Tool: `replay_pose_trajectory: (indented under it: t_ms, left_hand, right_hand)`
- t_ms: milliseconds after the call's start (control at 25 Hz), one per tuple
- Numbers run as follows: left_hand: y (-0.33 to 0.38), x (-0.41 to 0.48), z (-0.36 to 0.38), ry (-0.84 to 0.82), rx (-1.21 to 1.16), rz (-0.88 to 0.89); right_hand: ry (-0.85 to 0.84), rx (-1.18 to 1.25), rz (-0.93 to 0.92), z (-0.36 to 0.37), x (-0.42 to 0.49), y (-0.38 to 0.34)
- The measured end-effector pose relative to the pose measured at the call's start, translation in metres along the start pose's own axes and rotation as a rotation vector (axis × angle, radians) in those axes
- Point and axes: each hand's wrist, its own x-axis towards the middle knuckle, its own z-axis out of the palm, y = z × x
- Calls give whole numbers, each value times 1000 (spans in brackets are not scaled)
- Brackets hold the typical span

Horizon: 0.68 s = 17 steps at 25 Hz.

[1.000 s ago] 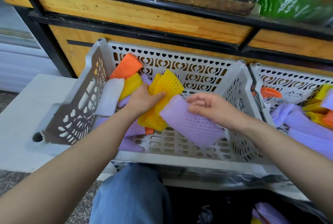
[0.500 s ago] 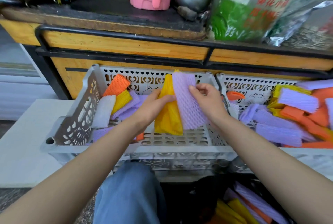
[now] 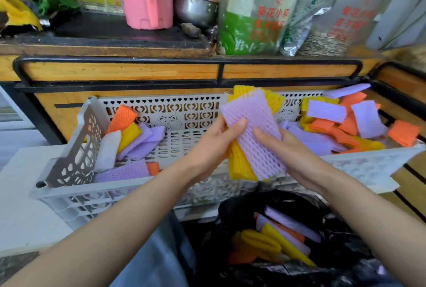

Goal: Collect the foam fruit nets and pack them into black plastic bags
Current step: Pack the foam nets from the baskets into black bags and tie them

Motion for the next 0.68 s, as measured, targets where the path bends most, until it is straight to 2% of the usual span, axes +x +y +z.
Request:
replay_pose_trajectory:
  t_ms: [80,200,280,360,440,520,600,680]
  left_hand:
    - [-14,-4,22,-35,80,20]
    - [-48,-12,33,-24,548,98]
    - [-74,-25,25,-13,891,26]
    - [-99,-45,13,-26,1134,-101]
    - [-114,-63,1,-77,1258,-252]
    - [-116,-69,-9,-77,1291,-382]
    - [-106,-68,-21,-97,1302,-394]
    - [-99,-67,-28,-88,1250,-369]
  right_hand:
    - [49,-36,-2,-19,-23,4]
    - [247,-302,-44,-50,-46,22]
    - [331,-439,-68,-65,-60,43]
    - [358,-510,-42,-70,-72,70]
    - [310,-609,-5,-69,-81,93]
    - [131,-810,64,-66,-88,114]
    - [-48,-1027,164,-65,-94,129]
    - [-101,-1239,238,-68,-98,135]
